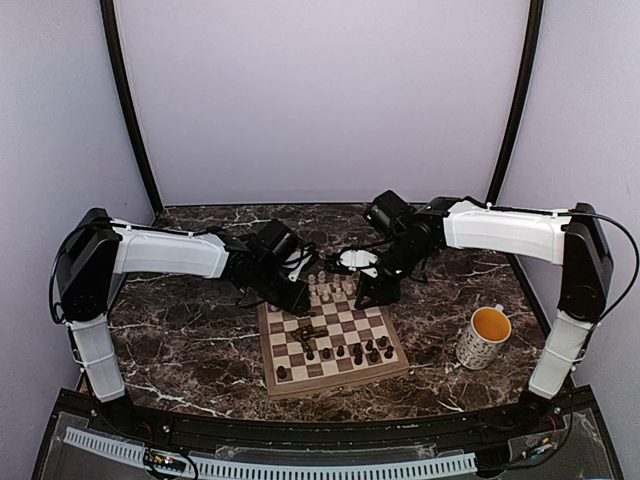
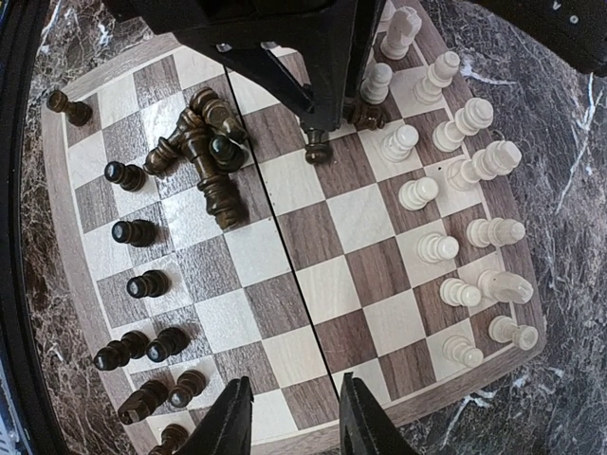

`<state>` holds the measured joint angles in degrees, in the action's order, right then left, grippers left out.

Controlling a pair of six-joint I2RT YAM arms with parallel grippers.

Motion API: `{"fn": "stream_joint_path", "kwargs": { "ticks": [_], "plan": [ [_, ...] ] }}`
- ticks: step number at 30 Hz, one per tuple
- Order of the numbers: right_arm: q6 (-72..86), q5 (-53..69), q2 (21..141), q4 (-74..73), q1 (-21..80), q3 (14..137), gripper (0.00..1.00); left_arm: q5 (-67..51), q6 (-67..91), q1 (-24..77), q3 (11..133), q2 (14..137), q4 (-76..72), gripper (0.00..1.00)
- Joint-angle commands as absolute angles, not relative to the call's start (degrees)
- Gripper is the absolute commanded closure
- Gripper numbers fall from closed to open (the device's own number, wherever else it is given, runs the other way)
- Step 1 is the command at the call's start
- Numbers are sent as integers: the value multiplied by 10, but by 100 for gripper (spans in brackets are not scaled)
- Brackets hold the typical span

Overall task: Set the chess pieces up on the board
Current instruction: Pick up the chess pile from the chessboard.

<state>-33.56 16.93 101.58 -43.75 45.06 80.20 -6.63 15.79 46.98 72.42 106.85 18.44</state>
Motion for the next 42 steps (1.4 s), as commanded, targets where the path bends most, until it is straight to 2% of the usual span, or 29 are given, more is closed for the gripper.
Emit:
{"fn": "stream_joint_path", "kwargs": {
  "ticks": [1, 12, 23, 33, 39, 42],
  "plan": [
    [-336, 182, 1021, -433, 447, 808, 67, -69, 168, 466, 730, 1075, 190, 77],
    [-337, 184, 1023, -434, 447, 808, 67, -75, 164, 468, 727, 1089, 204, 80],
    [-338, 193, 1035, -439, 447, 819, 67, -75, 133, 470, 659, 1032, 202, 80],
    [-338, 198, 1038, -444, 447, 823, 67, -48, 161, 468, 697, 1062, 258, 83],
    [-338, 197, 1031, -440, 448, 819, 67, -36, 166, 469, 710, 1051, 301, 75],
    [-338, 198, 1030, -440, 447, 819, 67, -34, 165, 470, 717, 1053, 315, 80]
  ]
}}
